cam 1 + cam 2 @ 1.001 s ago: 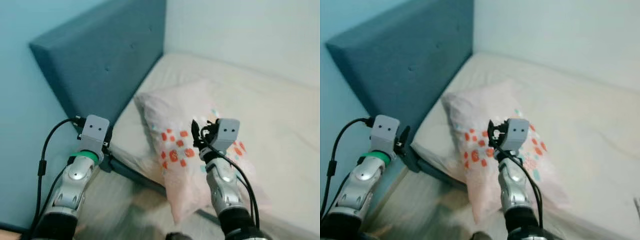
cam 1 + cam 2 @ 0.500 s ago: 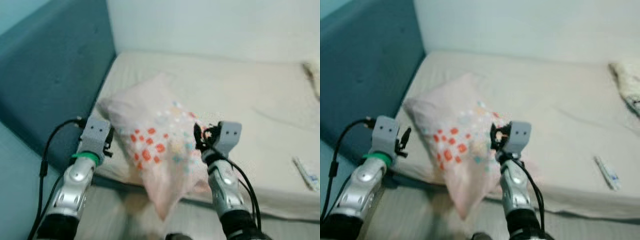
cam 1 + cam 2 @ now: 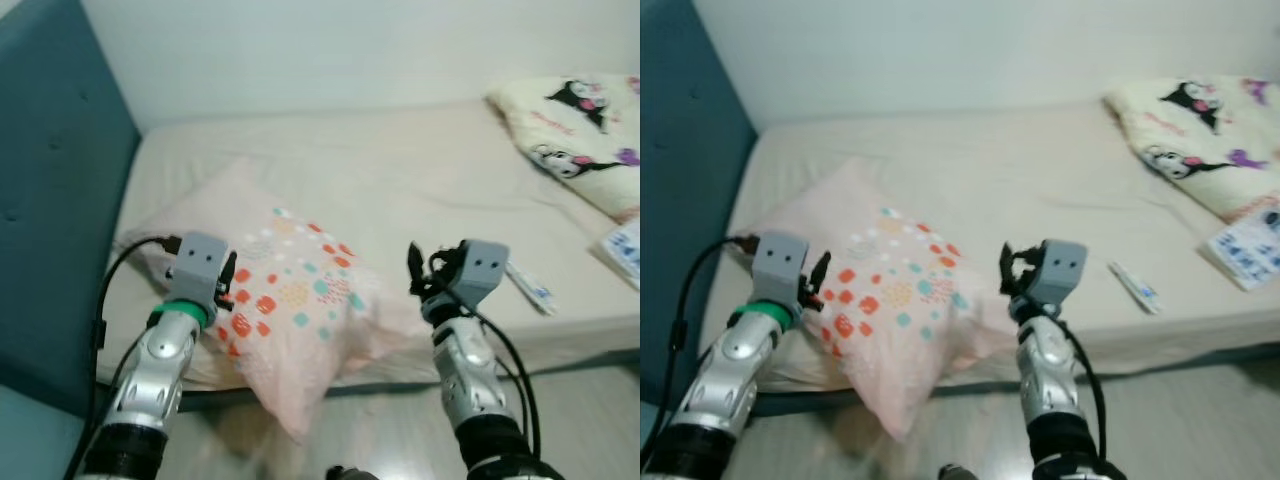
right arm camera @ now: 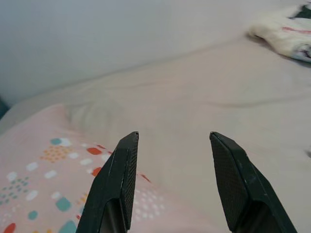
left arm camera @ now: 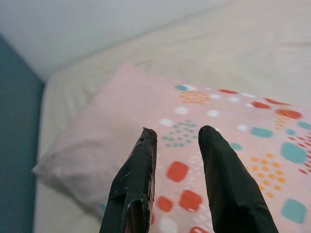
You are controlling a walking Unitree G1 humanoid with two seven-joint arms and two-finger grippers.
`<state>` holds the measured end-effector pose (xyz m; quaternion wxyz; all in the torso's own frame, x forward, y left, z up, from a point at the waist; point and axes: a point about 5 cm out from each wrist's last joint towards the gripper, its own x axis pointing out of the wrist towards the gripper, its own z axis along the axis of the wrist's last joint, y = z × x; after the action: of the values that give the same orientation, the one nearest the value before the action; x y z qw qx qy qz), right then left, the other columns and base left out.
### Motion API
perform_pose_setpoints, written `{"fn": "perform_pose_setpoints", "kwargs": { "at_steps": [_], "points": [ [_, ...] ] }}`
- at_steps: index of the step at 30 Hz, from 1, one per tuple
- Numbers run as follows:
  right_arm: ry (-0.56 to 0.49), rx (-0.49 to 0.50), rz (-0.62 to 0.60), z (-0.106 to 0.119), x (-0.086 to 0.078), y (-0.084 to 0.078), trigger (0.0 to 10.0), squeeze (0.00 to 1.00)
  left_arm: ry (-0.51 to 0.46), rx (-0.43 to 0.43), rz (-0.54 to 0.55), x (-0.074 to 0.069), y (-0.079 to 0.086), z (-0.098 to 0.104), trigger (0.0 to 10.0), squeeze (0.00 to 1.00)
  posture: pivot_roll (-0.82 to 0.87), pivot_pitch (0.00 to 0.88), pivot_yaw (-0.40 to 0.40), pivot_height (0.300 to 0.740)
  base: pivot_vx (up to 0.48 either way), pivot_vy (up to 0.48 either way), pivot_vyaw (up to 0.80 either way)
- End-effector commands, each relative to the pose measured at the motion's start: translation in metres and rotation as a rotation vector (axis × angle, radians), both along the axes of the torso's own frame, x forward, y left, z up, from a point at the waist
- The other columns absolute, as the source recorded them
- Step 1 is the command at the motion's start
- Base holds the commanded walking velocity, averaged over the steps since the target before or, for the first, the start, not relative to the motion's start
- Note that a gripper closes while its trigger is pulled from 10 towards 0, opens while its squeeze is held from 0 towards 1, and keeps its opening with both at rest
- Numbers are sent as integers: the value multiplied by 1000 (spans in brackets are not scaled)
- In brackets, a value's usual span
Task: Clean up the room
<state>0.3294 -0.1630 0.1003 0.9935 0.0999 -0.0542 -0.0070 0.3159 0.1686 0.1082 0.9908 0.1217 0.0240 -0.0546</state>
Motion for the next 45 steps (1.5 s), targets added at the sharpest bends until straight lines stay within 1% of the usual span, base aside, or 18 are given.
{"fn": "perform_pose_setpoints", "kwargs": {
  "at_steps": [1,8,10,12,13,15,18,23,44,45],
  "points": [
    [27,11,11,-7,-3,6,10000,0,20,-16,3,-2,1,-5,10000,0,13,39,110,740,0,0,-781],
    [29,16,9,-7,-3,6,10000,0,19,-18,6,-2,1,-5,10000,0,13,39,110,740,0,0,-781],
    [26,-5,6,-7,-3,5,10000,0,18,-17,8,-2,1,-5,10000,0,14,39,110,740,0,0,-781],
    [26,-5,6,-7,-3,5,10000,0,18,-17,8,-2,1,-5,10000,0,14,39,110,740,0,0,-781],
    [26,-26,11,-7,-3,6,10000,0,19,-16,11,-2,2,-5,10000,0,14,39,110,740,0,0,0],
    [26,-26,11,-7,-3,6,10000,0,19,-16,11,-2,2,-5,10000,0,14,39,110,740,0,0,0],
    [25,-45,22,-7,-3,9,10000,0,20,-22,21,-2,3,-5,10000,0,16,39,107,740,0,480,0],
    [23,-46,30,-7,-2,11,10000,0,21,-29,29,-2,4,-5,10000,0,15,37,107,740,0,480,0],
    [24,-51,32,-8,-2,11,10000,0,14,-22,32,-1,4,-4,10000,0,15,37,107,740,0,480,0],
    [24,-51,32,-7,-2,12,10000,0,-8,-4,29,0,4,-2,10000,0,16,35,110,740,0,0,0]
  ]
}}
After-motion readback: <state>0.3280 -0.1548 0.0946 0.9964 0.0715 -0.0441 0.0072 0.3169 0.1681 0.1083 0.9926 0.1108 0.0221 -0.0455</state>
